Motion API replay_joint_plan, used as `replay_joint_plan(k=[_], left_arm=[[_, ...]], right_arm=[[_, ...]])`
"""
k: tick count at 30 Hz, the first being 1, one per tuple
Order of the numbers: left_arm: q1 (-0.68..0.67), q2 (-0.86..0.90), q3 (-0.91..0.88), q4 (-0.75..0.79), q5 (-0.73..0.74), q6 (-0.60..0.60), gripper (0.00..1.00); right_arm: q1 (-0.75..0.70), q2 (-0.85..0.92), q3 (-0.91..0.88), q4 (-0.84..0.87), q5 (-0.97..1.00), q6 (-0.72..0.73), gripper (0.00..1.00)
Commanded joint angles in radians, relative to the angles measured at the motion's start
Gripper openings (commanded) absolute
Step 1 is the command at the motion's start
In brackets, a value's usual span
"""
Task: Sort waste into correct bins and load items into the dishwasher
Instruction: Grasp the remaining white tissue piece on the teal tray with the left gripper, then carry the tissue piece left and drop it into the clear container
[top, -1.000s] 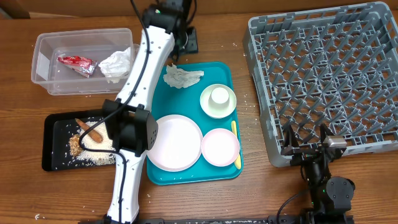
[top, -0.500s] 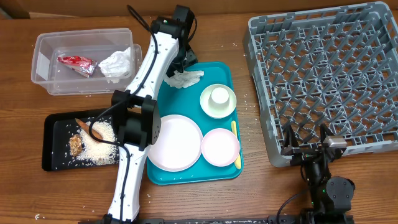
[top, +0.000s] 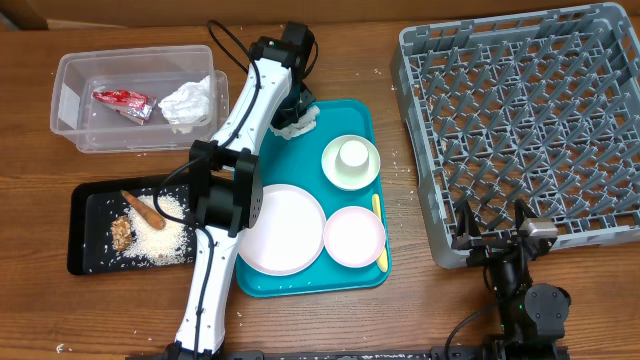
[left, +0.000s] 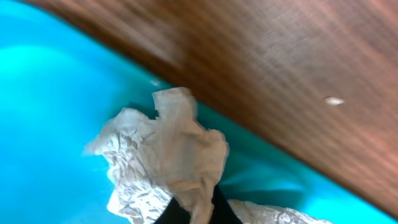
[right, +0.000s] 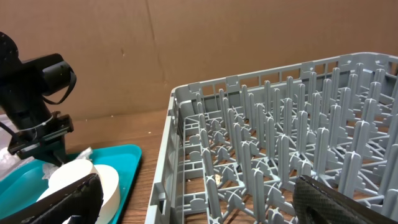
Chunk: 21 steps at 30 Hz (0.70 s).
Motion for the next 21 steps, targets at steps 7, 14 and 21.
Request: replay_joint_plan(k=[7, 14, 21], left_arm=[[0.004, -0.069, 0.172, -0.143, -0.054, 0.063, 0.04], [0.058, -0.195, 0.260, -0.129, -0.352, 0.063, 0.04], [0.179, -0.219, 0.258, -0.100, -0.538, 0.056, 0.05]], right_arm=[[-0.003, -0.007, -0.010, 0.008, 0.010, 0.000, 1.00], [-0.003, -0.007, -0.011, 0.008, 0.010, 0.000, 1.00], [-0.003, -0.007, -0.011, 0.008, 0.010, 0.000, 1.00]])
